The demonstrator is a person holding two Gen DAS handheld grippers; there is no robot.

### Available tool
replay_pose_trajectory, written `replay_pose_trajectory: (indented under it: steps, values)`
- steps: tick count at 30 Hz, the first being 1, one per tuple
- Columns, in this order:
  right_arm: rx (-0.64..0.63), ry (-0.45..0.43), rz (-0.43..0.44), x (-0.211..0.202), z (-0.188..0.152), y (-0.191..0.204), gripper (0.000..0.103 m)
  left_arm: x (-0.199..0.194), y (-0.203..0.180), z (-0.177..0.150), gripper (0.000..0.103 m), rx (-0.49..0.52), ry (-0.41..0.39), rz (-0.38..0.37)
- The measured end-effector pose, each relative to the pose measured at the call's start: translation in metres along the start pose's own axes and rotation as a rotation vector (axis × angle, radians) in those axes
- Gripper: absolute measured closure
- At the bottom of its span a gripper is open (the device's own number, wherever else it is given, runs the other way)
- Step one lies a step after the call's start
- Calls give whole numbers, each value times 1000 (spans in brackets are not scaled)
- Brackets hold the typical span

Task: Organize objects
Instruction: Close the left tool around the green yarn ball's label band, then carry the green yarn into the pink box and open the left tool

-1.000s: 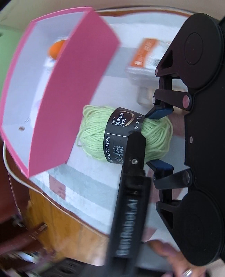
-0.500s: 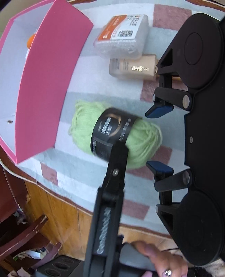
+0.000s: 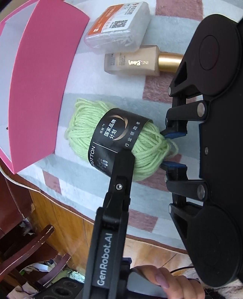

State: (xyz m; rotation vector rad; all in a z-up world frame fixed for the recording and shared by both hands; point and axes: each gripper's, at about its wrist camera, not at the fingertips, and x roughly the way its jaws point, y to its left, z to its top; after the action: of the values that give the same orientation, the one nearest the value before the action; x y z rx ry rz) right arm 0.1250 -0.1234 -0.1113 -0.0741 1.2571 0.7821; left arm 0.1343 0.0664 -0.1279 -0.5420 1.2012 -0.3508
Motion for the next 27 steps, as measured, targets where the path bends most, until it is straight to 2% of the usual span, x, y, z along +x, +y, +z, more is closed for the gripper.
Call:
replay_pose_trajectory:
  steps: [1, 3, 6, 13, 15, 18, 23, 27]
  values:
    - [6, -1, 0, -1, 0, 0, 65, 2, 0, 0, 67, -5, 6, 5]
    - [-3, -7, -6, -2, -1, -1, 47, 6, 1, 0, 67, 1, 15, 5]
    - [-20, -39, -20, -4, 0, -3, 37, 9, 1, -1, 67, -8, 20, -7]
    - [-48, -43, -29, 2, 7, -8, 40, 13, -3, -2, 67, 22, 3, 14]
    - [-43, -53, -25, 5, 6, -9, 50, 11, -8, -4, 67, 46, -3, 28]
    - [-66, -63, -37, 1, 3, -3, 55, 2, -19, -6, 68, 72, -4, 38]
    - [14, -56, -16, -22, -1, 6, 56, -26, -36, -16, 68, 73, -7, 57]
    - [22, -57, -24, -43, -5, 22, 56, -48, -49, -14, 68, 84, 8, 66]
